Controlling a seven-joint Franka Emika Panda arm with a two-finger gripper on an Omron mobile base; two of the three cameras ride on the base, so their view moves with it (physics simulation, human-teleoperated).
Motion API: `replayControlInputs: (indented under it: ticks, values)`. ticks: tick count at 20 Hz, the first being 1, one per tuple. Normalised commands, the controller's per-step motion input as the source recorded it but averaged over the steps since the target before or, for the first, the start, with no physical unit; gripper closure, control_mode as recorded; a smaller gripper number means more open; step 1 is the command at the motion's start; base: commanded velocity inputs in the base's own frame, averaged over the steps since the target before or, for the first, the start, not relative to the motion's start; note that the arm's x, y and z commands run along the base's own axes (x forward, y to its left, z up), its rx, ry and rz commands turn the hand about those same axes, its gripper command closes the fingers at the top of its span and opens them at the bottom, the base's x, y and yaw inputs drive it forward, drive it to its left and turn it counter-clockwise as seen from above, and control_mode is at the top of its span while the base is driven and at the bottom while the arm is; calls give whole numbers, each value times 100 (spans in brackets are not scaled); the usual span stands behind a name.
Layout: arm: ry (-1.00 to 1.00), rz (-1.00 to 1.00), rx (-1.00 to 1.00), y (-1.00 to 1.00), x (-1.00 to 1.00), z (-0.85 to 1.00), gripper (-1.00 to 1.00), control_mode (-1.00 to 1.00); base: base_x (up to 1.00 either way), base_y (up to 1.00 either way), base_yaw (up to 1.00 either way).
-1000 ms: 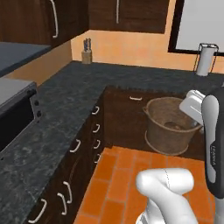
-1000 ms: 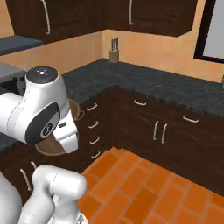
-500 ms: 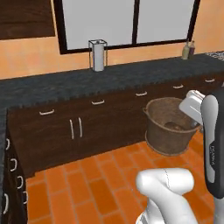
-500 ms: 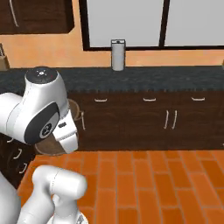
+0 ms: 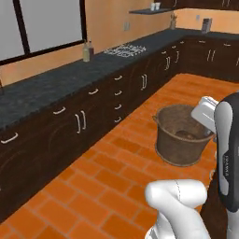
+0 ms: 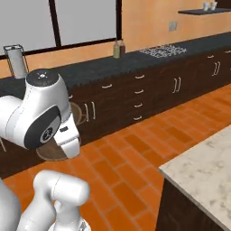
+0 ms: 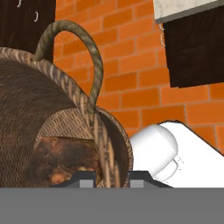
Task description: Open the cabinet, pick up the bread from the cabinet and place it in the basket. Then move the basket to the dining counter.
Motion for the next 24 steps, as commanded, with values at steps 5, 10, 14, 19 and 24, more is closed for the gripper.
replayControlInputs:
  ticks: [5,10,14,19,24]
  values:
    - [0,0,0,0,0,0,100,100,0,-28,-84]
    - [0,0,0,0,0,0,100,100,0,-28,-83]
    - [0,0,0,0,0,0,100,100,1,-66,-47]
    - [0,0,0,0,0,0,100,100,13,-90,-19]
    - [0,0,0,0,0,0,100,100,45,-30,-4]
